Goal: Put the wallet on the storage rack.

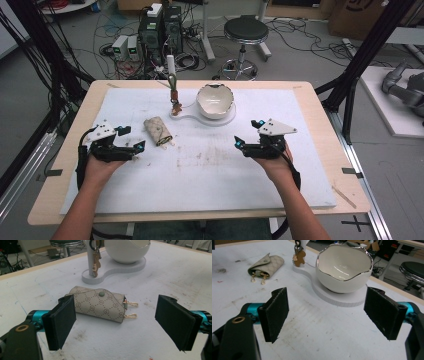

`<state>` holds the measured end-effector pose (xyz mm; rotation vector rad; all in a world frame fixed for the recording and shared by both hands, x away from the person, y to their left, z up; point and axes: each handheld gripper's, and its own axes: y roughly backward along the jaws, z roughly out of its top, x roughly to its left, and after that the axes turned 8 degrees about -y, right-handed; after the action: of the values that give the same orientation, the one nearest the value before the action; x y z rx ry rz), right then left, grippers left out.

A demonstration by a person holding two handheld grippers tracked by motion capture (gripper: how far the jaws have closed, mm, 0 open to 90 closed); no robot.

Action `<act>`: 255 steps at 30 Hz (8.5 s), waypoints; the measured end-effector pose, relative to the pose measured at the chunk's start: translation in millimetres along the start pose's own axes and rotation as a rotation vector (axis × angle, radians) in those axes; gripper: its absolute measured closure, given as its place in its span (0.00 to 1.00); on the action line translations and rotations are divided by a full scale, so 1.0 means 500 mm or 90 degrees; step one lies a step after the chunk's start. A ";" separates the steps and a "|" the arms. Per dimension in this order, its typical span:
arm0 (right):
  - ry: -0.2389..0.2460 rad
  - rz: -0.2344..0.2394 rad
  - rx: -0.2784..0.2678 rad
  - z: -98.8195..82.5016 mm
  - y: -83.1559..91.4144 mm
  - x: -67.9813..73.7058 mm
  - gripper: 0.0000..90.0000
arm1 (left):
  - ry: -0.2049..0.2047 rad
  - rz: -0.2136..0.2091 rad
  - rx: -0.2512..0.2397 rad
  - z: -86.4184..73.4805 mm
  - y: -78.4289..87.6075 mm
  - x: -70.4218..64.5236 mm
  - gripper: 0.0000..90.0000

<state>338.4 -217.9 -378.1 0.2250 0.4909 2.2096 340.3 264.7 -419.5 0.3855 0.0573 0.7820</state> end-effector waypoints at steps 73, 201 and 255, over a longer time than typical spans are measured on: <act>-0.001 0.049 0.008 0.112 -0.209 0.182 0.23 | 0.012 0.005 0.001 -0.042 0.122 0.000 0.19; -0.011 -0.007 0.076 0.107 -0.110 0.084 0.43 | 0.005 -0.015 -0.016 -0.026 0.080 0.006 0.19; 0.004 -0.100 0.201 0.137 -0.247 -0.012 0.43 | -0.001 -0.016 -0.006 -0.027 0.073 0.006 0.19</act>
<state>451.5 -133.6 -368.0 0.3349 0.8334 1.9730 315.4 294.7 -418.9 0.3764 0.0569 0.7563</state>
